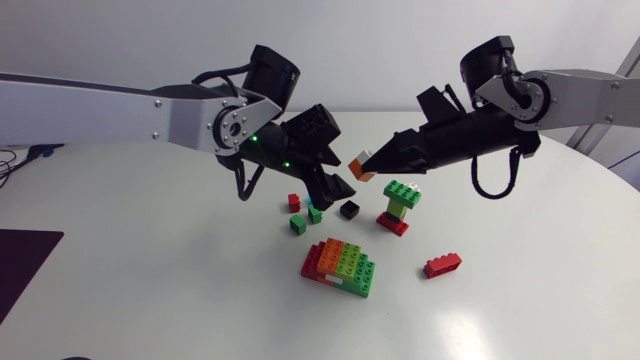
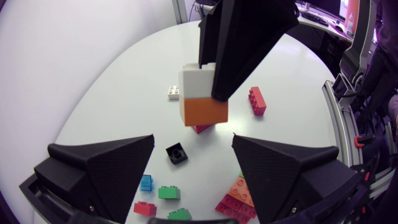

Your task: Disassemble duplo

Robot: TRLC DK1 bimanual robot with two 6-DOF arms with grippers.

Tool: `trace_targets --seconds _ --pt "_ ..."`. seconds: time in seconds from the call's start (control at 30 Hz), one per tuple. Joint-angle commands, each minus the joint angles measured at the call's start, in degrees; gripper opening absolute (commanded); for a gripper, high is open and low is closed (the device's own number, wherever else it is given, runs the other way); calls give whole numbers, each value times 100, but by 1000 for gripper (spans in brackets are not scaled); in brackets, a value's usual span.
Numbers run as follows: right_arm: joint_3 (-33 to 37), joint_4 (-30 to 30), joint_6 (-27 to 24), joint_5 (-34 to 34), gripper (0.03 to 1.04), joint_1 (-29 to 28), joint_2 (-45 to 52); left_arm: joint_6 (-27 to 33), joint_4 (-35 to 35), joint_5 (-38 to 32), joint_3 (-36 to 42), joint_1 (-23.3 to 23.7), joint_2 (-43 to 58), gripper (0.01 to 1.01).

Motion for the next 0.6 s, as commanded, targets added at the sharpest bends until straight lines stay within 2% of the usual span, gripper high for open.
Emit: trace_targets --seconds 0.0,0.2,0.3,0.53,0.57 --pt "58 85 131 -62 259 49 186 -98 94 60 -132 -87 -140 879" --pt "40 112 131 -54 259 58 195 -177 270 60 -123 -175 -140 862" --pt "31 112 131 -54 259 75 195 -221 331 60 -114 -166 -140 784" --pt "23 112 149 -54 259 146 177 -221 401 60 -105 -166 -122 387" --pt "14 112 157 -54 259 154 159 -221 410 60 -97 -157 -113 362"
